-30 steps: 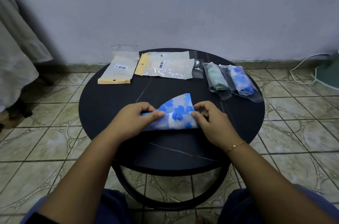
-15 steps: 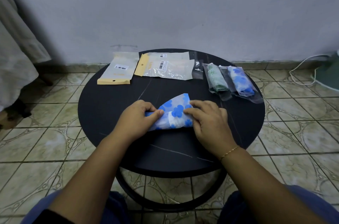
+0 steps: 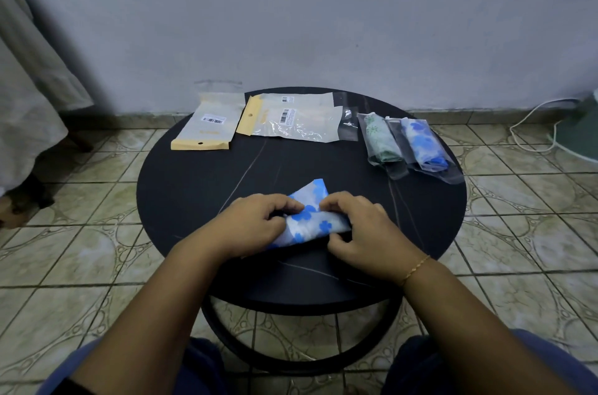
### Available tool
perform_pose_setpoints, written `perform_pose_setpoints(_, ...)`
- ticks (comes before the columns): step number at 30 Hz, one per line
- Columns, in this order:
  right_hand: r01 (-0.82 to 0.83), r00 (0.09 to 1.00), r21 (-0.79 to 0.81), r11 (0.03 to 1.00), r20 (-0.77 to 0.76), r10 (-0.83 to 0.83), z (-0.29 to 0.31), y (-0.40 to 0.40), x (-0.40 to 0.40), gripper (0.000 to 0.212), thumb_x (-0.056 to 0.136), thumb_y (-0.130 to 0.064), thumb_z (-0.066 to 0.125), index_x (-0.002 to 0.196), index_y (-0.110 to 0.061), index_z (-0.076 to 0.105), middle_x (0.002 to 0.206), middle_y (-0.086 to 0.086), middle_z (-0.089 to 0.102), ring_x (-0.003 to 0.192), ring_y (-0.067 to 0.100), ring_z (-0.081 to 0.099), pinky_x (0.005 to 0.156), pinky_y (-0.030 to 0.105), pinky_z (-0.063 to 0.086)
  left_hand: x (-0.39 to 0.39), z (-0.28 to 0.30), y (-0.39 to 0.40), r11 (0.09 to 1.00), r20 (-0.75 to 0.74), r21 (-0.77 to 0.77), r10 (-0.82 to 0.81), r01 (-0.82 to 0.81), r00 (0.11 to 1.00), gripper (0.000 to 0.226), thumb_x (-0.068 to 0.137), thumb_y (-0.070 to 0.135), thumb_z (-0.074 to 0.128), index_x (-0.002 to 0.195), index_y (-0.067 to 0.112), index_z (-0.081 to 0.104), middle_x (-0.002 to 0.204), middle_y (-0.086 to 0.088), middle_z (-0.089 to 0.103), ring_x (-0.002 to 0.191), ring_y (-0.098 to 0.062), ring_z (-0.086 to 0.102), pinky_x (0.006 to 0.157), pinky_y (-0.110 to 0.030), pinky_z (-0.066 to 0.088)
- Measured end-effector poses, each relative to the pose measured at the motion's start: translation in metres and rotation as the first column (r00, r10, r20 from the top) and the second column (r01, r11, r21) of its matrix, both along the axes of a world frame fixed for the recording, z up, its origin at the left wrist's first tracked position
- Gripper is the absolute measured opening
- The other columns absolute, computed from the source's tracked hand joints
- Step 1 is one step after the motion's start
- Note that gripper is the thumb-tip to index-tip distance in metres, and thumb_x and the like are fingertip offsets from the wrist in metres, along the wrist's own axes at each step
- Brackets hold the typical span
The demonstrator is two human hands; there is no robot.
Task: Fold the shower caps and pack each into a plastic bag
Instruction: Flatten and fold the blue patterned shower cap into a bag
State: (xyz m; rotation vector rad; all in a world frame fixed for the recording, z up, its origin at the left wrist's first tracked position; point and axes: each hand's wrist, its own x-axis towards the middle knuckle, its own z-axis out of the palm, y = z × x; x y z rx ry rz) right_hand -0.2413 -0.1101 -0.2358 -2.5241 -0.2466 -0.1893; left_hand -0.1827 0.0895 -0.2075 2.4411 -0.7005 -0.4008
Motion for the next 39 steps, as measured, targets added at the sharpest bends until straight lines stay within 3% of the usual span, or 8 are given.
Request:
perform_pose_setpoints(2, -0.002, 0.999, 0.073, 0.997, -0.049, 0.006, 0.001, -0.001, 0.000, 0.031, 0.077, -0.023, 0.058, 0.105, -0.034, 0.051, 0.104, -0.017, 0.057, 0.099, 0.007, 0.050, 0.091, 0.024, 0.032, -0.001, 0.004, 0.002, 1.000, -0.012, -0.020, 0.024, -0.024, 1.000, 0.026, 0.072, 0.051, 0.047, 0.097, 0.051, 0.054, 0.110, 0.027, 0.062, 0.108, -0.008, 0.055, 0.099, -0.030, 0.041)
perform_pose_setpoints(5, 0.033, 0.996, 0.161, 0.986, -0.088, -0.019, 0.002, -0.002, -0.001, 0.023, 0.075, -0.031, 0.059, 0.095, -0.040, 0.054, 0.099, -0.012, 0.060, 0.099, 0.010, 0.053, 0.093, 0.029, 0.042, -0.007, 0.006, 0.001, 0.982, 0.131, 0.187, -0.025, 0.000, 0.991, 0.056, 0.053, 0.081, 0.059, 0.094, 0.044, 0.048, 0.098, 0.026, 0.055, 0.101, -0.007, 0.045, 0.083, -0.025, 0.038)
perform_pose_setpoints(10, 0.046, 0.995, 0.251, 0.967, -0.099, -0.022, 0.006, 0.003, -0.001, 0.016, 0.083, -0.025, 0.062, 0.087, -0.039, 0.056, 0.088, -0.017, 0.058, 0.094, 0.006, 0.054, 0.087, 0.021, 0.039, -0.008, 0.009, -0.006, 0.978, 0.349, 0.205, -0.033, -0.042, 0.937, 0.035, 0.073, 0.061, 0.065, 0.096, 0.038, 0.053, 0.091, 0.019, 0.054, 0.095, -0.010, 0.049, 0.071, -0.023, 0.029)
perform_pose_setpoints(21, 0.165, 0.961, 0.581, 0.797, -0.275, 0.002, 0.009, 0.002, 0.010, 0.016, 0.084, -0.009, 0.068, 0.094, -0.018, 0.061, 0.087, -0.008, 0.070, 0.076, -0.006, 0.064, 0.070, 0.009, 0.046, 0.012, 0.007, 0.003, 0.995, 0.136, 0.087, 0.037, -0.049, 0.990, 0.029, 0.082, 0.059, 0.057, 0.099, 0.036, 0.056, 0.097, 0.016, 0.064, 0.093, -0.007, 0.056, 0.079, -0.026, 0.042)
perform_pose_setpoints(25, 0.269, 0.953, 0.504, 0.821, -0.265, -0.150, 0.010, 0.007, 0.016, 0.002, 0.086, -0.018, 0.066, 0.086, -0.016, 0.067, 0.079, -0.003, 0.066, 0.070, 0.004, 0.057, 0.062, 0.010, 0.043, 0.016, 0.002, 0.002, 0.996, 0.103, 0.052, 0.067, -0.073, 0.992, 0.020, 0.086, 0.056, 0.054, 0.092, 0.037, 0.055, 0.088, 0.015, 0.060, 0.084, -0.006, 0.055, 0.069, -0.024, 0.039)
perform_pose_setpoints(30, 0.409, 0.907, 0.408, 0.816, -0.280, -0.314, 0.006, 0.017, 0.022, 0.025, 0.090, -0.032, 0.059, 0.079, -0.012, 0.067, 0.083, 0.008, 0.065, 0.077, 0.017, 0.054, 0.068, 0.030, 0.041, 0.022, -0.004, -0.002, 0.984, 0.186, 0.154, 0.057, -0.086, 0.981, 0.029, 0.092, 0.057, 0.041, 0.099, 0.036, 0.059, 0.096, 0.014, 0.064, 0.094, -0.007, 0.055, 0.095, -0.034, 0.029)
perform_pose_setpoints(34, 0.465, 0.873, 0.160, 0.871, -0.248, -0.421, 0.003, 0.023, 0.028, 0.033, 0.095, -0.040, 0.048, 0.082, -0.014, 0.063, 0.093, 0.005, 0.049, 0.100, 0.025, 0.048, 0.079, 0.030, 0.036, 0.024, -0.008, -0.004, 0.979, 0.191, 0.183, 0.055, -0.091, 0.980, 0.033, 0.093, 0.058, 0.037, 0.100, 0.036, 0.061, 0.099, 0.012, 0.061, 0.097, -0.007, 0.055, 0.095, -0.036, 0.027)
perform_pose_setpoints(39, 0.496, 0.860, 0.091, 0.864, -0.190, -0.474, 0.003, 0.030, 0.029, 0.032, 0.096, -0.037, 0.044, 0.099, -0.009, 0.058, 0.109, 0.008, 0.058, 0.107, 0.027, 0.048, 0.086, 0.035, 0.037, 0.009, -0.018, -0.015, 0.971, 0.632, 0.109, 0.099, -0.215, 0.769, 0.048, 0.086, 0.054, 0.035, 0.112, 0.030, 0.066, 0.110, 0.005, 0.062, 0.102, -0.019, 0.059, 0.080, -0.033, 0.035)
